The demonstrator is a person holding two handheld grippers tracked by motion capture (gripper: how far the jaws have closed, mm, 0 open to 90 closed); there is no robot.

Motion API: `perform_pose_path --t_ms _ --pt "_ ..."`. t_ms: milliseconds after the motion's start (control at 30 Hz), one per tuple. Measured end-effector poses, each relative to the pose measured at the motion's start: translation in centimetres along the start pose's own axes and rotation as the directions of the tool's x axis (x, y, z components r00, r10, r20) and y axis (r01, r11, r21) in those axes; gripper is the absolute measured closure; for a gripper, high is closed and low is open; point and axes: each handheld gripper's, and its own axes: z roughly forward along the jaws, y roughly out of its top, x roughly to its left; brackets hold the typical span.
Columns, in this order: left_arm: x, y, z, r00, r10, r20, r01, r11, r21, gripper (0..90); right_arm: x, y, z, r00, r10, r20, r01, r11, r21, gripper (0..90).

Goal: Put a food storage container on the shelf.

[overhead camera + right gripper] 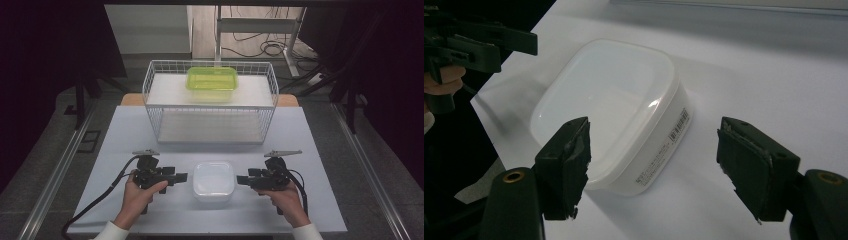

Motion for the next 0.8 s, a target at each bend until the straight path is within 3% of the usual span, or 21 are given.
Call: perform_pose_path --t_ms 300,500,800 --pt "0.1 -0.2 0.9 0.9992 -0.032 0.025 0.031 0.9994 0.014 27.6 0.1 -0.1 0.7 0.9996 0.01 -0.024 -0.01 1.0 0.01 31.6" --pt "0.1 -0.3 1.2 0.9988 -0.039 0.029 0.039 0.9992 -0.012 29.3 0.2 -0.1 1.0 0.9993 0.013 -0.035 -0.013 1.0 0.012 33.7" --pt "0.4 -0.6 2.6 0.9923 -0.098 0.076 0.097 0.9952 0.014 36.2 0.1 -0.2 1.7 0.9984 0.036 -0.044 -0.035 0.999 0.03 37.8"
